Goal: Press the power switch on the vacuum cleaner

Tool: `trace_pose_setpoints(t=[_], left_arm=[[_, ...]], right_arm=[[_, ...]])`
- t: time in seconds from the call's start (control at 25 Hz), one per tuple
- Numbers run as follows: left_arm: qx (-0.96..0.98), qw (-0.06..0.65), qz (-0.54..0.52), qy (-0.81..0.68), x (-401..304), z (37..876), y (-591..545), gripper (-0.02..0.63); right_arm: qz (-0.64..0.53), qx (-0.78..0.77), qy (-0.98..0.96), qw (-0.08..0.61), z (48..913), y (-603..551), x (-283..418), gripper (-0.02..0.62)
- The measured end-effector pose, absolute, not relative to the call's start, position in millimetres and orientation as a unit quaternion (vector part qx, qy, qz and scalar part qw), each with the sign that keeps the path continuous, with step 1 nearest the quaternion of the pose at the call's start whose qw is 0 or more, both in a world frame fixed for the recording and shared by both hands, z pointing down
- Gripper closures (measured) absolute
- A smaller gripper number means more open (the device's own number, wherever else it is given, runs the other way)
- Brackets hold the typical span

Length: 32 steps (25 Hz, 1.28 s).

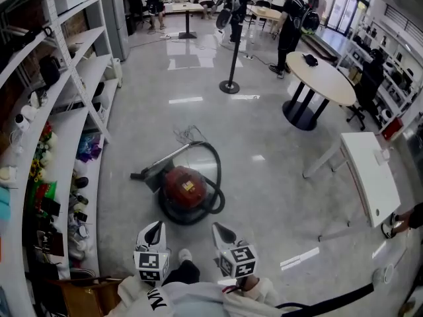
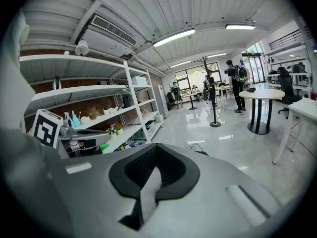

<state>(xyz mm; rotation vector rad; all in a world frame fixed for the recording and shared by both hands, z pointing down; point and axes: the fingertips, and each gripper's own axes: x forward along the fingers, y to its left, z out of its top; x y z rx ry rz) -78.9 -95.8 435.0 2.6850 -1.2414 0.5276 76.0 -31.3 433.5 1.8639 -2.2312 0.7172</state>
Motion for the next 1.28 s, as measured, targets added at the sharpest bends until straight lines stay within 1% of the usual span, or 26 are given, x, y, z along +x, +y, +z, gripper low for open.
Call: trace_pose_setpoints(t=[0.76, 1.28], left_arm=[[0.897, 0.070, 0.153, -0.409, -97.5, 426.1, -172.8, 0.606], [0.902, 0.077, 0.143, -0.401, -97.8, 429.5, -191.0, 0.606]], right_arm=[[0.229, 0.633, -0.735, 0.084, 424.8, -107.6, 59.3, 0.595], [0.222, 0.645, -0.725, 0.092, 423.1, -120.6, 62.1, 0.595]])
